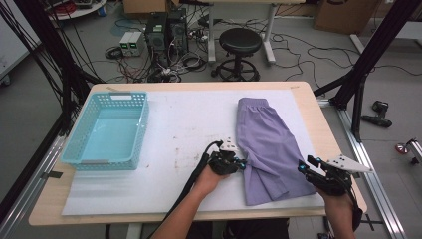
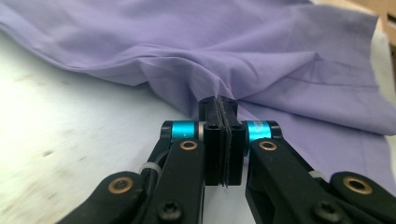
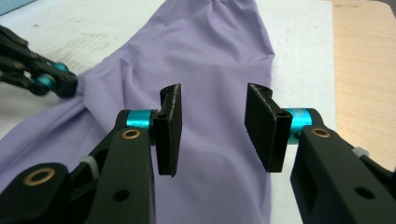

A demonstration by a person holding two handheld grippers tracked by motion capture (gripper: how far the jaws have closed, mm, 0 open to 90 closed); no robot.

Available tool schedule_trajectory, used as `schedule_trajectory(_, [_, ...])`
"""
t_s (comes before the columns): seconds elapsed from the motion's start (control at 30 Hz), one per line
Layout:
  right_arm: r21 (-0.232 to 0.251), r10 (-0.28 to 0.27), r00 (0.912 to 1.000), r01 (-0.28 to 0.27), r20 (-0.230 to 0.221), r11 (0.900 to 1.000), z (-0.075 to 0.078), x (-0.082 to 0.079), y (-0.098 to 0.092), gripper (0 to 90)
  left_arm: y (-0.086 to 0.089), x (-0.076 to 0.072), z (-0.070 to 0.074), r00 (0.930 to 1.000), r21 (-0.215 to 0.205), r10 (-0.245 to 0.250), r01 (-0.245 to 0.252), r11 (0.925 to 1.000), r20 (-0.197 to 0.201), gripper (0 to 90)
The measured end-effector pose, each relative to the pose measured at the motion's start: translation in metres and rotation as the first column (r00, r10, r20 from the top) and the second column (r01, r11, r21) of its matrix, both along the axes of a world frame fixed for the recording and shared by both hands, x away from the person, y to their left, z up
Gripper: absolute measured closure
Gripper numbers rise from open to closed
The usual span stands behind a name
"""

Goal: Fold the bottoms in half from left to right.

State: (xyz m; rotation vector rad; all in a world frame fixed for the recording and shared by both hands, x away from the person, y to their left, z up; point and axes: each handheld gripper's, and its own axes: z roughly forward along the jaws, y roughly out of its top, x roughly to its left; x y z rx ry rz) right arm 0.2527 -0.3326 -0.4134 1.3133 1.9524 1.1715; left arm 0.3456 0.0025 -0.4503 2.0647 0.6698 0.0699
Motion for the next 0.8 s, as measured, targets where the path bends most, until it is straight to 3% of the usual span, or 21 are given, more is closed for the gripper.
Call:
schedule_trajectory(0.2, [-0.014,0.031,0.9995,-0.032,-0.005,0.999,0.0,0.003,0.012,57.3,0.032,0.002,-0.006,0.9968,0.0,0.067,-0.067,0.9978,-0.045,87.6])
schedule_trajectory(0.33, [-0.024,0.061,0.9981,-0.061,-0.006,0.998,0.0,0.006,0.021,57.2,0.052,0.003,-0.008,0.988,-0.03,0.14,-0.142,0.9894,-0.066,69.6])
schedule_trajectory(0.4, [-0.028,0.077,0.997,-0.077,-0.008,0.997,-0.001,0.007,0.026,57.3,0.06,0.003,-0.007,0.9874,-0.062,0.15,-0.153,0.9864,-0.053,68.3])
schedule_trajectory(0.5, [-0.035,0.116,0.9932,-0.116,-0.015,0.993,-0.002,0.01,0.035,61.2,0.063,0.002,-0.003,0.9911,-0.126,0.129,-0.132,0.9832,-0.033,66.0])
schedule_trajectory(0.57, [-0.045,0.126,0.9919,-0.127,-0.015,0.991,-0.003,0.013,0.039,61.2,0.058,0.002,0.001,0.9959,-0.155,0.089,-0.09,0.9838,-0.014,65.1])
schedule_trajectory(0.67, [-0.038,0.118,0.9929,-0.118,-0.016,0.992,-0.003,0.015,0.041,61.1,0.044,0.001,0.005,0.9997,-0.17,0.024,-0.022,0.9852,0.009,65.1])
schedule_trajectory(0.8, [-0.03,0.103,0.9946,-0.103,-0.01,0.994,-0.002,0.014,0.037,60.9,0.026,0.003,0.004,0.9998,-0.15,-0.016,0.017,0.9886,0.009,65.1])
